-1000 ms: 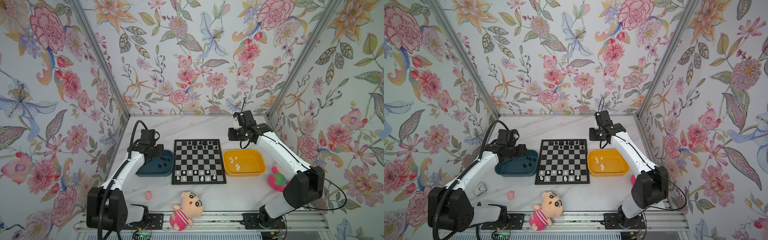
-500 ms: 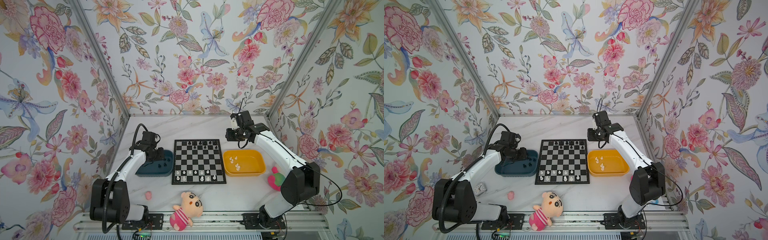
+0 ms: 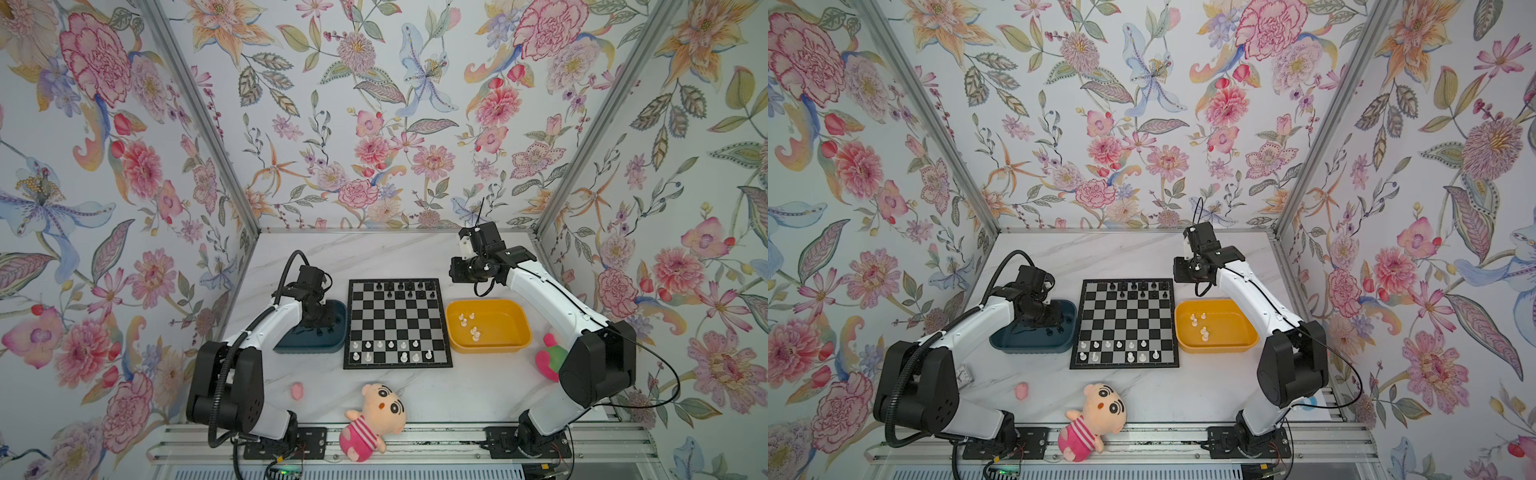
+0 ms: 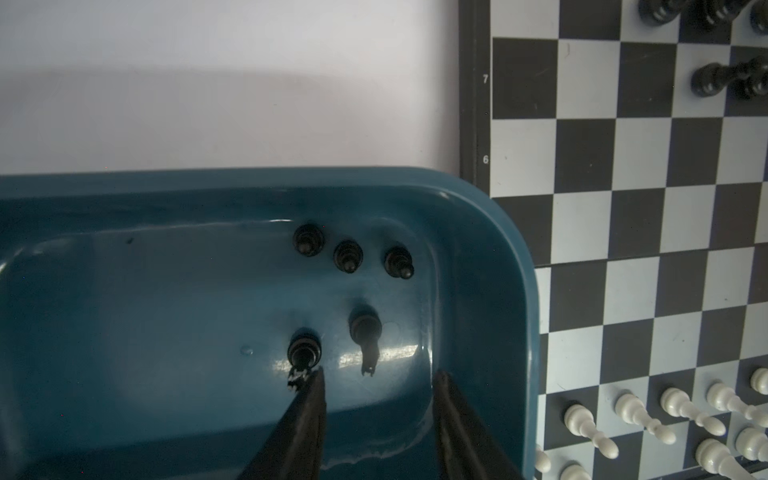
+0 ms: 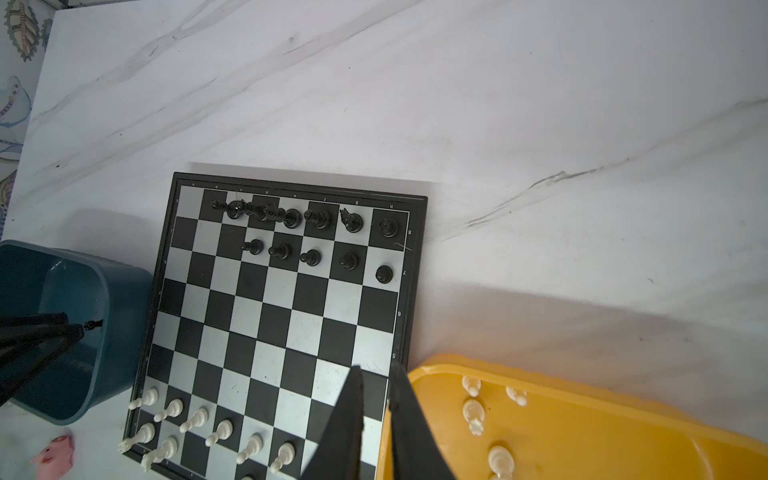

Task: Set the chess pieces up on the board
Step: 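Lower the left gripper into the teal tray and grasp a black piece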

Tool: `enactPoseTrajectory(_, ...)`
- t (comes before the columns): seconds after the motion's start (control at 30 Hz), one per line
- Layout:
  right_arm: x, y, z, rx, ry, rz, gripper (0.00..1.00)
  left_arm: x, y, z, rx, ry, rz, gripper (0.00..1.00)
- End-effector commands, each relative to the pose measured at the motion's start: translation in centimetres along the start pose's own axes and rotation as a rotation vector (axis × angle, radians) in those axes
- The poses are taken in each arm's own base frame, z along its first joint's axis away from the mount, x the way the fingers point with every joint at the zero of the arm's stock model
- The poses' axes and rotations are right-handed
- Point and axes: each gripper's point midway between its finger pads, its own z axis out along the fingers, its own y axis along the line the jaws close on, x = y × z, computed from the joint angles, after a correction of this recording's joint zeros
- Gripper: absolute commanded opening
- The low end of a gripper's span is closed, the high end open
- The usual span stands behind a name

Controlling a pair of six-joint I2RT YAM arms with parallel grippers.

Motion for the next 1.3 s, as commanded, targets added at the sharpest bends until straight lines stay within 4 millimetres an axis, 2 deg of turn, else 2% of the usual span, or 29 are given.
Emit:
enactPoseTrajectory(0.0,0.1,0.1,0.6,-0.011,0.006,0.017,0.15,1.2,1.0,0.7,-0.064,0.057,0.02,0.43)
enactPoseTrajectory(0.1,0.3,0.1,0.7,-0.015,0.011,0.02,0.15,1.6,1.2,1.2,-0.075,0.077,0.02,0.4)
enactPoseTrajectory(0.47,0.5,0.3,1.1,-0.024,0.02,0.023,0.15,1.7,1.3,1.8,-0.075,0.079,0.031,0.36)
enactPoseTrajectory(0.5,0.6,0.3,1.2,-0.025,0.023,0.025,0.15,2.2,1.4,2.7,-0.077,0.11,0.03,0.35)
enactPoseTrajectory(0.73,0.8,0.5,1.5,-0.03,0.032,0.026,0.15,2.5,1.2,3.3,-0.062,0.122,0.032,0.33)
enactPoseTrajectory(1.27,0.8,0.5,1.6,-0.03,0.031,0.029,0.14,1.4,0.9,3.7,-0.052,0.094,0.033,0.3)
